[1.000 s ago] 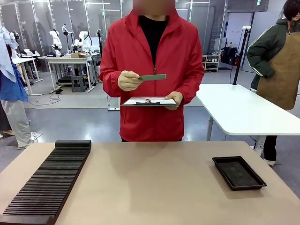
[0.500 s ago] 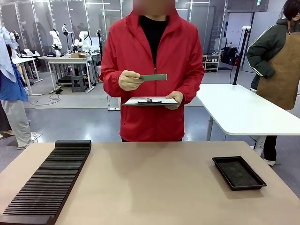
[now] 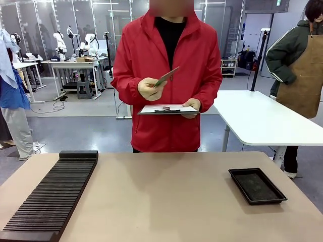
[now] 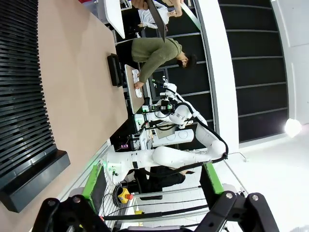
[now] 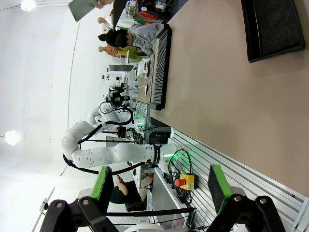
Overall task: Inspect the PCB.
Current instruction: Pick up the Blank PCB that the human is holding.
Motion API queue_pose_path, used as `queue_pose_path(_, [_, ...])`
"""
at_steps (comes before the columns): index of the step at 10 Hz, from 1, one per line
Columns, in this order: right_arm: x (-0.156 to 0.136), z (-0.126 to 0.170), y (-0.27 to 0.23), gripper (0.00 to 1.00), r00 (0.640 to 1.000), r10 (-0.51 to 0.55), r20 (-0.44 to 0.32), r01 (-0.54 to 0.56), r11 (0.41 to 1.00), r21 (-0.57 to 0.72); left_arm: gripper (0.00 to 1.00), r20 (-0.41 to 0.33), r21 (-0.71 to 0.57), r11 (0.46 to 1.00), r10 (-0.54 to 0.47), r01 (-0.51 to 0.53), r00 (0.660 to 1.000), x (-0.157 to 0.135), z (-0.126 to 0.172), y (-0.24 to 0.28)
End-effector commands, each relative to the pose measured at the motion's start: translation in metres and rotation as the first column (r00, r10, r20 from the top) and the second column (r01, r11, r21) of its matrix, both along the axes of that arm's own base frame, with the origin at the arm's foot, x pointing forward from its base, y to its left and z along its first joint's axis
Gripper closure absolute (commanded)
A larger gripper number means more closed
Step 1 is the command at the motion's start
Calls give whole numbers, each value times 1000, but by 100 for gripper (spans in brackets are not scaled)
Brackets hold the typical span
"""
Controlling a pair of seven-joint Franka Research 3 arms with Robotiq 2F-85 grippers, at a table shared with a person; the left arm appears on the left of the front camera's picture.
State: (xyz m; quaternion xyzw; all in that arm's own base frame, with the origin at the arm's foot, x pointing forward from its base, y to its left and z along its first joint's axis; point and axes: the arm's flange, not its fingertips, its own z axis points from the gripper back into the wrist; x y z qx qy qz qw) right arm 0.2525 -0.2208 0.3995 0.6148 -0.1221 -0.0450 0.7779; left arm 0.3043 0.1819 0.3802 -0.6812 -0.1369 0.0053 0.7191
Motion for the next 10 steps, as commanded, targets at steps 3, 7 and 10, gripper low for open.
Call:
queue_pose_path(3, [0, 2, -1, 0, 1000, -7, 0, 7, 1000, 5, 0, -6, 2, 1000, 2, -2, 1000, 0, 2, 2])
queue_pose_path(7, [0, 2, -1, 0, 1000, -7, 0, 7, 1000, 5, 0, -6, 2, 1000, 2, -2, 1000, 0, 2, 2])
queue_pose_path(10, [0, 2, -1, 0, 1000, -7, 0, 7, 1000, 5, 0, -6, 2, 1000, 2, -2, 1000, 0, 2, 2])
